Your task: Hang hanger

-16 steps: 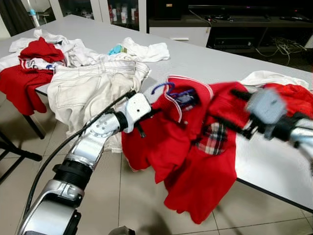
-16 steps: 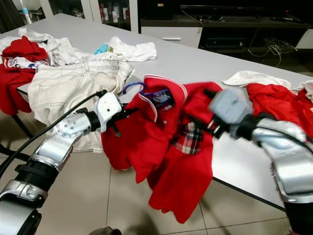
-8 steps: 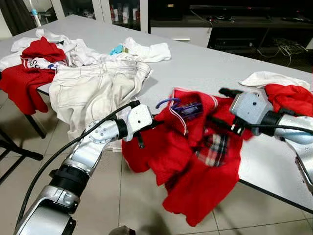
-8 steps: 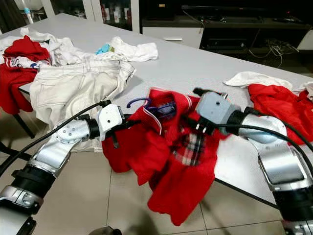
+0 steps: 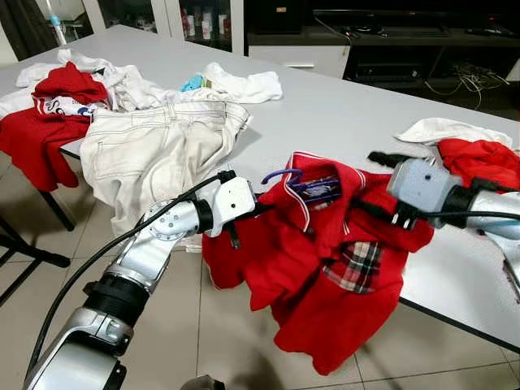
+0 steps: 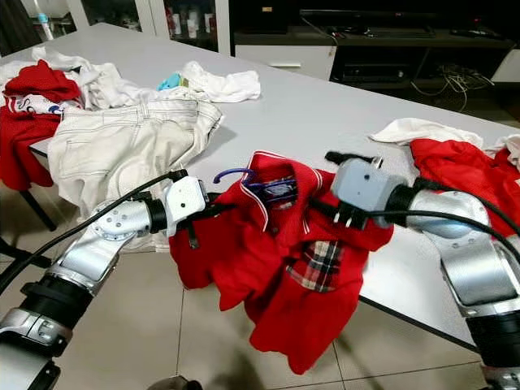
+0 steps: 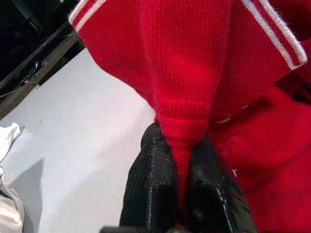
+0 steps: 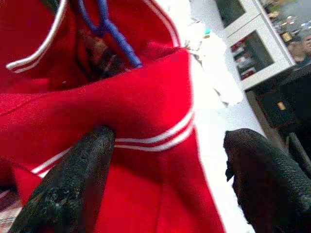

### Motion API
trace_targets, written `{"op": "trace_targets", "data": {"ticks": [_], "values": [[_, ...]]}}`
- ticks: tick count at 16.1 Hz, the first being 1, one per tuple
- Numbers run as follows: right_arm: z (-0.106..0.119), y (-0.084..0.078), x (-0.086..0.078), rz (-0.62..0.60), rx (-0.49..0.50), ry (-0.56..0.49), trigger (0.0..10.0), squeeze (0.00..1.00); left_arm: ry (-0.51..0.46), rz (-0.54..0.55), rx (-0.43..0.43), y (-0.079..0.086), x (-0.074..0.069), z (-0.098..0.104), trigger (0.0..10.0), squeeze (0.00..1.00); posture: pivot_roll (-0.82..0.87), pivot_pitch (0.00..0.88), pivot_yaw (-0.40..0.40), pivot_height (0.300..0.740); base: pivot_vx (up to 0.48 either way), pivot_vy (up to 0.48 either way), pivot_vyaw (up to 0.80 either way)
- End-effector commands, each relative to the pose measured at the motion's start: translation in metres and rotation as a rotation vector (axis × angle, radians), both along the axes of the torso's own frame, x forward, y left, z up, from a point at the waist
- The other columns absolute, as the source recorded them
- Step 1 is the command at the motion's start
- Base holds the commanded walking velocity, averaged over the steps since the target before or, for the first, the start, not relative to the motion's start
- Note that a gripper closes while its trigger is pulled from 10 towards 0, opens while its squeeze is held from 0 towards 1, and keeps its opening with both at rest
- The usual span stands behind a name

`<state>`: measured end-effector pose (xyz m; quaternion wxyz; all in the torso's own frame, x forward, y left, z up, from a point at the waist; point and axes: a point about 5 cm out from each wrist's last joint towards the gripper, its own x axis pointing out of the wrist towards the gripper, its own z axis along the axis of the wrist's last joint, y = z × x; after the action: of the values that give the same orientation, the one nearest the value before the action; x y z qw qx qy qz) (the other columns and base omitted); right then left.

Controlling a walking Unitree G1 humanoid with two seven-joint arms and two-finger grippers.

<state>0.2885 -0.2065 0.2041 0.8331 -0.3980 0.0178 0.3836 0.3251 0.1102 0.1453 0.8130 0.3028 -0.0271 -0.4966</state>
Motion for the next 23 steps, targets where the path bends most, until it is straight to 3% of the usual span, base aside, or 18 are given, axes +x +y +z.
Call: {"op": "trace_targets", "data": {"ticks": [1, 4, 5, 6, 10, 23], "values": [[-0.004, 0.002, 0.003, 0.006, -0.005, 0.03, 10.0, 0.0, -0.031, -0.028, 0.0, -0.005, 0.001, 0.006, 10.0, 0.0, -0.06, 0.0, 0.007, 0.74, 0.0, 0.0, 0.0], [-0.013, 0.011, 0.007, 0.007, 0.022, 0.065, 10.0, 0.0, -0.036, -0.042, -0.02, -0.007, -0.002, 0.007, 10.0, 0.0, -0.06, 0.0, 0.003, 0.74, 0.0, 0.0, 0.0], [-0.016, 0.013, 0.011, -0.015, 0.051, 0.071, 7.7, 0.0, -0.035, -0.04, -0.023, -0.007, -0.003, 0.007, 10.0, 0.0, -0.05, 0.0, 0.001, 0.74, 0.0, 0.0, 0.0], [-0.018, 0.015, 0.015, -0.035, 0.078, 0.076, 0.0, 0.0, -0.029, -0.033, -0.031, -0.007, -0.003, 0.006, 10.0, 0.0, -0.05, 0.0, 0.001, 0.74, 0.0, 0.0, 0.0], [-0.017, 0.019, 0.017, -0.056, 0.172, 0.104, 0.0, 0.0, -0.016, 0.011, -0.073, -0.005, 0.001, 0.008, 10.0, 0.0, -0.05, 0.0, 0.001, 0.74, 0.0, 0.0, 0.0], [-0.02, 0.018, 0.016, -0.053, 0.16, 0.099, 0.0, 0.0, -0.02, 0.015, -0.079, -0.005, 0.002, 0.01, 10.0, 0.0, -0.05, 0.0, 0.002, 0.74, 0.0, 0.0, 0.0]]}}
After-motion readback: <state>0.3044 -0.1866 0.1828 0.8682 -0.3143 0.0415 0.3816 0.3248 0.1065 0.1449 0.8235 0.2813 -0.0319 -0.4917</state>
